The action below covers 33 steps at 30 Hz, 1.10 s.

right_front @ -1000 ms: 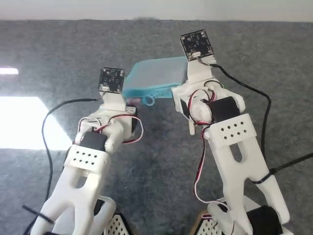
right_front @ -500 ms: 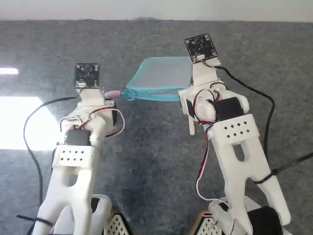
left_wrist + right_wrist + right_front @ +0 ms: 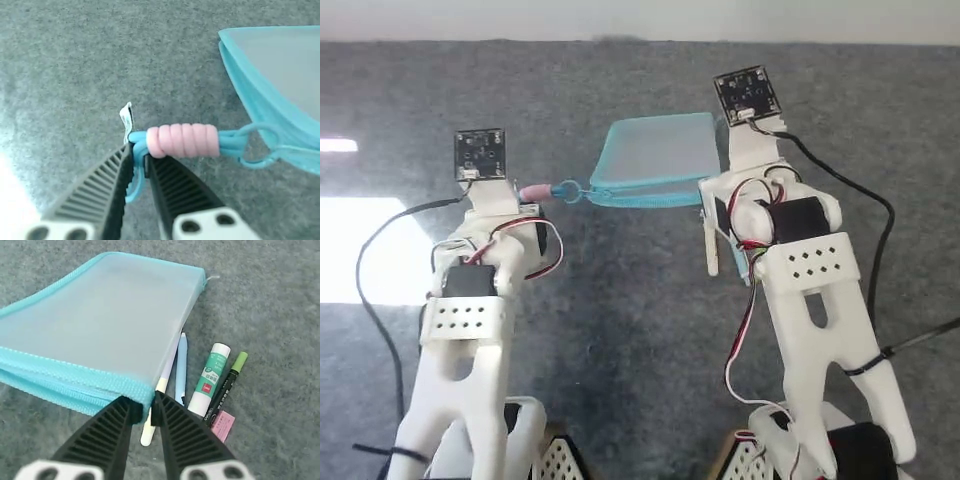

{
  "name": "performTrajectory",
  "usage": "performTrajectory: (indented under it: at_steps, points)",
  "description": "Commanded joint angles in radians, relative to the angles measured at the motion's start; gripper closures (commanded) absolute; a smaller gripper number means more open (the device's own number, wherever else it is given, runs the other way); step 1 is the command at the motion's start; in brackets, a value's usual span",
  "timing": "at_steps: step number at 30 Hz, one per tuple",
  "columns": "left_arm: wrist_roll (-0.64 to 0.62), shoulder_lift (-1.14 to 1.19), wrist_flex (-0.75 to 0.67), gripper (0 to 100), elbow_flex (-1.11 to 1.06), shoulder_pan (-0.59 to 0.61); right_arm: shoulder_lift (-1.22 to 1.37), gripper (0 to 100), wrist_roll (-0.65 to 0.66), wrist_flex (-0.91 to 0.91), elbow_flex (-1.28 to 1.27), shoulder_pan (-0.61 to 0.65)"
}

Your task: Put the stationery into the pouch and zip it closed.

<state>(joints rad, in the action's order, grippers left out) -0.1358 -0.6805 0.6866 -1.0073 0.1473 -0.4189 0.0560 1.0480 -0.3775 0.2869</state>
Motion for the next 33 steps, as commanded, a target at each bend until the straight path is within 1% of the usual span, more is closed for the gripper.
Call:
performTrajectory:
  at_steps: [1, 8, 10, 12, 14, 16, 19, 21, 25, 29, 31, 33]
  points:
    - [0.009, 0.000, 0.008, 99, 0.053, 0.021, 0.005, 99.1, 0.017, -0.027, 0.015, -0.038]
    - [0.009, 0.000, 0.012, 99, 0.047, 0.015, 0.091, 99.1, 0.044, -0.054, 0.028, -0.031]
    - [0.011, -0.009, 0.080, 99, 0.054, -0.002, 0.094, 99.1, 0.046, -0.054, 0.034, -0.031]
    - [0.051, -0.009, 0.186, 97, 0.085, -0.026, 0.096, 99.1, 0.058, -0.054, 0.034, -0.028]
    - [0.075, -0.009, 0.287, 92, 0.128, -0.051, 0.097, 99.1, 0.086, -0.054, 0.029, -0.007]
    - [0.080, -0.003, 0.368, 85, 0.162, -0.074, 0.097, 99.1, 0.094, -0.064, 0.012, 0.013]
    - [0.081, -0.003, 0.471, 73, 0.193, -0.127, 0.097, 99.1, 0.100, -0.101, -0.014, 0.031]
    - [0.081, -0.009, 0.509, 68, 0.206, -0.143, 0.097, 99.1, 0.103, -0.117, -0.025, 0.031]
    - [0.074, -0.009, 0.511, 68, 0.226, -0.114, 0.113, 99.1, 0.123, -0.124, -0.028, 0.031]
    - [0.071, -0.008, 0.466, 69, 0.216, -0.055, 0.150, 99.1, 0.126, -0.124, -0.023, 0.033]
    - [0.118, -0.003, 0.394, 68, 0.193, -0.031, 0.148, 99.1, 0.126, -0.119, -0.006, 0.035]
    - [0.181, -0.002, 0.304, 68, 0.154, 0.005, 0.133, 99.1, 0.127, -0.068, 0.046, 0.042]
